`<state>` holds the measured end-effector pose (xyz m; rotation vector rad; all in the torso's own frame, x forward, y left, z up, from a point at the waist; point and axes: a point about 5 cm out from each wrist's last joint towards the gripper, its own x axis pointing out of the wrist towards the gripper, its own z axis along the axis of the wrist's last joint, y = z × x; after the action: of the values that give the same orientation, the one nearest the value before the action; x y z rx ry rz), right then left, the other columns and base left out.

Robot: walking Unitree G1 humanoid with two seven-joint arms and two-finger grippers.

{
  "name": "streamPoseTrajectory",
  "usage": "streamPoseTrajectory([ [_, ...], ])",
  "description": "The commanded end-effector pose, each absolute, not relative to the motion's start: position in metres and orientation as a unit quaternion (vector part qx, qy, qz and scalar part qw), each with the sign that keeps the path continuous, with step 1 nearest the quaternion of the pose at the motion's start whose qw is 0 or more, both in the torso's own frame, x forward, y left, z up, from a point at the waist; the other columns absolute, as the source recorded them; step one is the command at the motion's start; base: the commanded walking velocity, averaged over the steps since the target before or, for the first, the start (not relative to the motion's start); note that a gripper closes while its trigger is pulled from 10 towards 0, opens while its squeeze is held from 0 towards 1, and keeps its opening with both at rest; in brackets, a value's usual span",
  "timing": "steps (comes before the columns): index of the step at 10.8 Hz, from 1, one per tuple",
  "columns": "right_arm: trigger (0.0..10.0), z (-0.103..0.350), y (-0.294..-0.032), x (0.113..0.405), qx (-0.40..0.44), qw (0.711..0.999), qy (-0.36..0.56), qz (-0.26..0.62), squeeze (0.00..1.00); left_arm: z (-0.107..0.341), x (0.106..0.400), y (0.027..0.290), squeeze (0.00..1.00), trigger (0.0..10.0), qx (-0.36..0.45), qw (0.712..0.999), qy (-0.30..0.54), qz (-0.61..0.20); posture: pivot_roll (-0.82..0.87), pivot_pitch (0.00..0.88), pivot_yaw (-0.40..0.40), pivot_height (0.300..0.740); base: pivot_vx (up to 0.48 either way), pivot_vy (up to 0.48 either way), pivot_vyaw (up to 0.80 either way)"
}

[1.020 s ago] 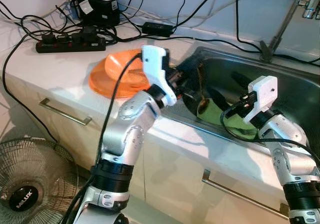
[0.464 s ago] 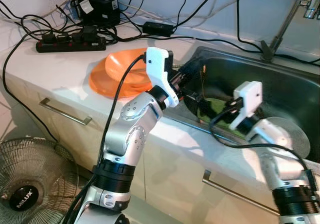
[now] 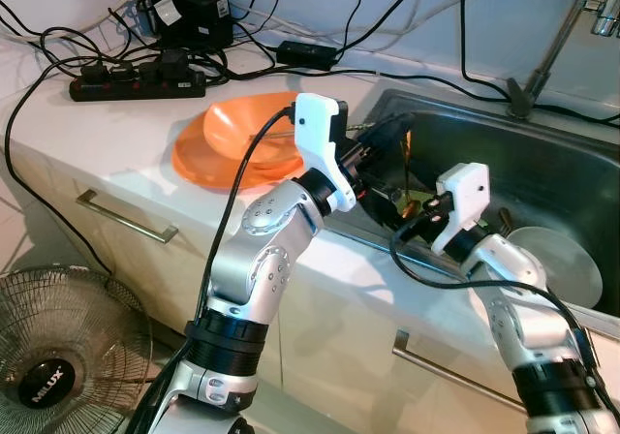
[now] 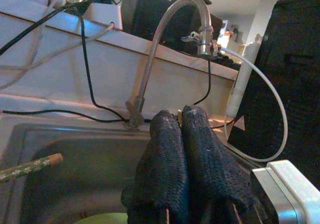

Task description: Kitchen organization

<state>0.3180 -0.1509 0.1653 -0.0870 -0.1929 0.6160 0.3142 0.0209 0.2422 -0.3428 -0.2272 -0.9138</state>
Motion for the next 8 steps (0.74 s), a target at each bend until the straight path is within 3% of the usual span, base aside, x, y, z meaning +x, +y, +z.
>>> streamPoseTrajectory([
  [1,9.9,0.1677,-0.1518,0.3197,-0.043,0.949,-0.101,0.295,0.00,0.2429,0.3114,0.0176,0.00,10.0,-0.164,0.872,-0.108,-0.449,0.10,0.056,-0.001,0.740,0.000,0.000,0.00],
  [2,6.2,0.1681,-0.1520,0.3212,-0.042,0.951,-0.103,0.289,0.00,0.2432,0.3111,0.0175,0.00,10.0,-0.164,0.871,-0.108,-0.449,0.10,0.056,-0.001,0.740,0.000,0.000,0.00],
  [3,0.0,0.1685,-0.1520,0.3218,-0.043,0.951,-0.105,0.286,0.00,0.2434,0.3107,0.0176,0.00,10.0,-0.164,0.871,-0.108,-0.450,0.10,0.057,-0.001,0.740,0.000,0.000,0.00],
  [8,0.0,0.1706,-0.1530,0.3241,-0.046,0.952,-0.115,0.280,0.00,0.2440,0.3109,0.0182,0.00,10.0,-0.162,0.871,-0.109,-0.451,0.10,0.053,-0.001,0.740,0.000,0.000,0.00],
])
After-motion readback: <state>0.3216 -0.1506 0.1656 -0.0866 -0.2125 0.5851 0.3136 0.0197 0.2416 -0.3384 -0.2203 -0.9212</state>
